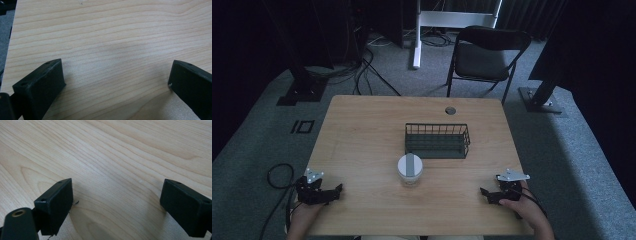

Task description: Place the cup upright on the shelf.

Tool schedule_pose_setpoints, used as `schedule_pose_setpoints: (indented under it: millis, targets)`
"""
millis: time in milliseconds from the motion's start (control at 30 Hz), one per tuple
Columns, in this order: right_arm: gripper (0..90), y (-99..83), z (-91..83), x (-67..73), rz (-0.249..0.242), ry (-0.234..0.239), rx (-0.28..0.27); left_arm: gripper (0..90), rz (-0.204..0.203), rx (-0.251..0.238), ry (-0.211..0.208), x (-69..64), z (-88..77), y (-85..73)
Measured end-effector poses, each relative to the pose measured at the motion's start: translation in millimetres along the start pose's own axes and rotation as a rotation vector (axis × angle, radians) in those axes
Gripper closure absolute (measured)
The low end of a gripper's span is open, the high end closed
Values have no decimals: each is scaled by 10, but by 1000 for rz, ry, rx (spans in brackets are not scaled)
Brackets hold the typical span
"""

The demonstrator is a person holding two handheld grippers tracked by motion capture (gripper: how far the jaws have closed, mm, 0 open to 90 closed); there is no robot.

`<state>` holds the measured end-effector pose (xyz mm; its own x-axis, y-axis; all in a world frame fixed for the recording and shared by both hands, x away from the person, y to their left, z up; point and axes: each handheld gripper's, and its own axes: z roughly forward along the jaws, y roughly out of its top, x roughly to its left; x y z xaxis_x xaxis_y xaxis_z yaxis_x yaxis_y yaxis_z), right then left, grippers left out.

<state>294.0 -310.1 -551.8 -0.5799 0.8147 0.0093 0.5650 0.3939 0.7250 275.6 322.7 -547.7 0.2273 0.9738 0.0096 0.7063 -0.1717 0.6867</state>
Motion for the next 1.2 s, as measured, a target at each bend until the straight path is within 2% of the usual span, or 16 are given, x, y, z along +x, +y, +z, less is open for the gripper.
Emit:
schedule_pose_setpoints:
  millis: [700, 1200]
  targets:
    - [109, 4, 4, 8, 7, -7, -1, 5, 0, 0, 1, -2, -4, -5]
    - [110, -13, -36, 25, 54, -50, -15, 5, 0, 0, 1, -3, -6, -8]
